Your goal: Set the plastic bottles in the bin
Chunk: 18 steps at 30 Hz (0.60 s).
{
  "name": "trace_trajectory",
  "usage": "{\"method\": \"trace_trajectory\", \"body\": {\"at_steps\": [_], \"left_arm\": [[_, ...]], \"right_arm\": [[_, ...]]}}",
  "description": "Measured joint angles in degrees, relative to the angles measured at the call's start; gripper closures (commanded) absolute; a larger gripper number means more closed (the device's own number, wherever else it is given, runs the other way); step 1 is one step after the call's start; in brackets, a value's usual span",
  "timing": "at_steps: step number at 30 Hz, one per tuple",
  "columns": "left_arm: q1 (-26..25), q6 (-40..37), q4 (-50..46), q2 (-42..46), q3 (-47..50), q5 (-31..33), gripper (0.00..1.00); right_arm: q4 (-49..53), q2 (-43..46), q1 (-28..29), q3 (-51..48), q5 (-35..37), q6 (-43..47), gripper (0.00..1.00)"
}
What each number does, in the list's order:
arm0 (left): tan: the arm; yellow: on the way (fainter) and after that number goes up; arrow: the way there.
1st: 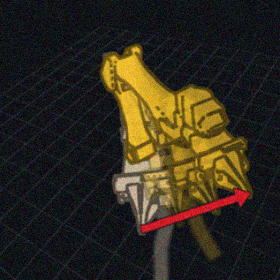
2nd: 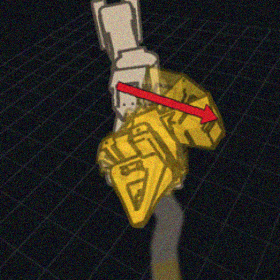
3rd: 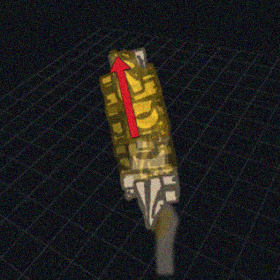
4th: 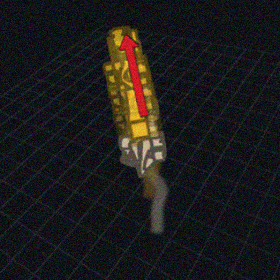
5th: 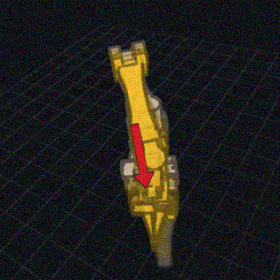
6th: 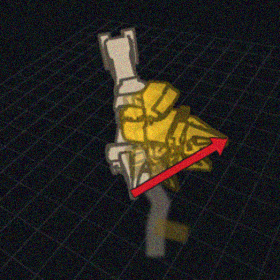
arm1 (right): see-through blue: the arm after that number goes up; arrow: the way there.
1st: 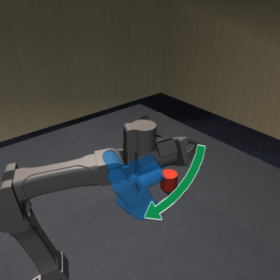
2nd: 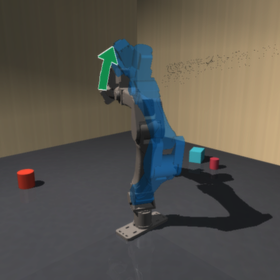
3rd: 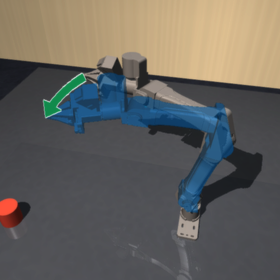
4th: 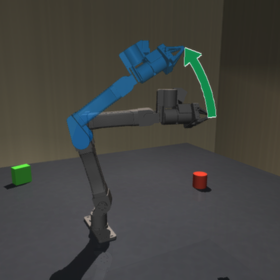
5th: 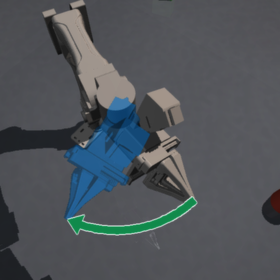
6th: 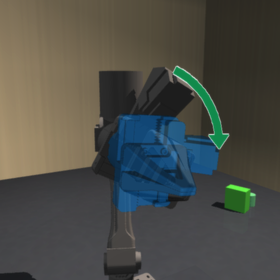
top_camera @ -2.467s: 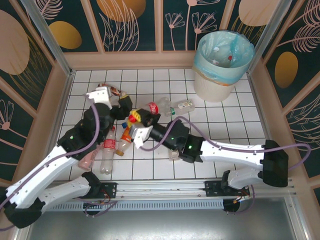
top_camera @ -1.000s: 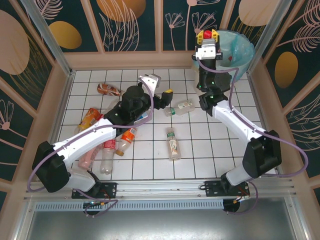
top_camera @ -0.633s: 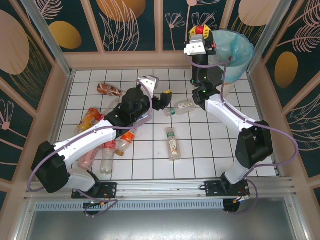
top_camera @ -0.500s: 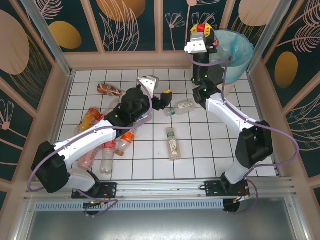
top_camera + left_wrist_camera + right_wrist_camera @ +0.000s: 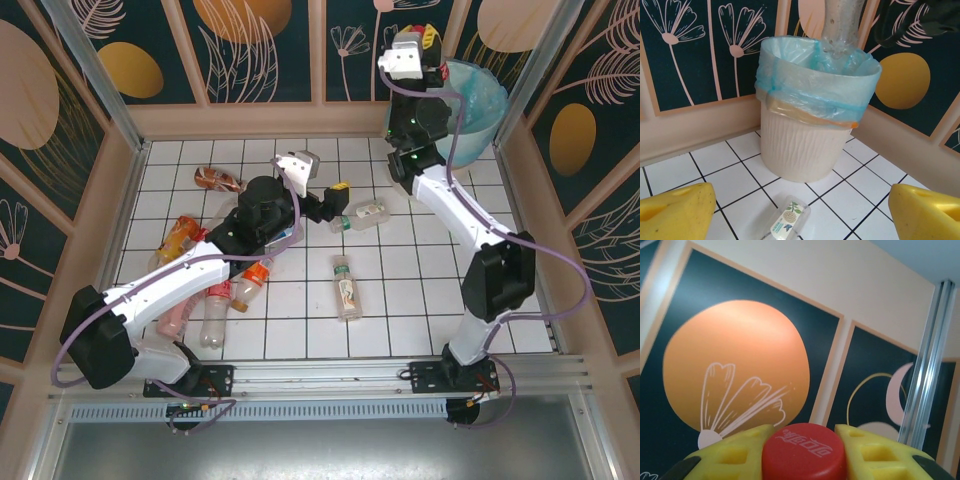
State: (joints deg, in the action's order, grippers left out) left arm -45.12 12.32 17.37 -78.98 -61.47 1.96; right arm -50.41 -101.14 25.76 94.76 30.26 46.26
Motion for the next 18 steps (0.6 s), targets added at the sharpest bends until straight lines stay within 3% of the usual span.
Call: {"method": "trace_trajectory", "body": {"at_steps": [9,18], "left_arm": [[0.00,1.42,0.00,-0.15,-0.02,0.00,0.12],[0.00,1.97,-0.02,-0.63,-0.02,0.15,0.12]], "right_arm": [[4.44,-10.60,-0.02,13.90,10.54,-7.56,1.00],[12.02,-22.73,-1.55,25.97,16.48,-11.47,1.00]]}}
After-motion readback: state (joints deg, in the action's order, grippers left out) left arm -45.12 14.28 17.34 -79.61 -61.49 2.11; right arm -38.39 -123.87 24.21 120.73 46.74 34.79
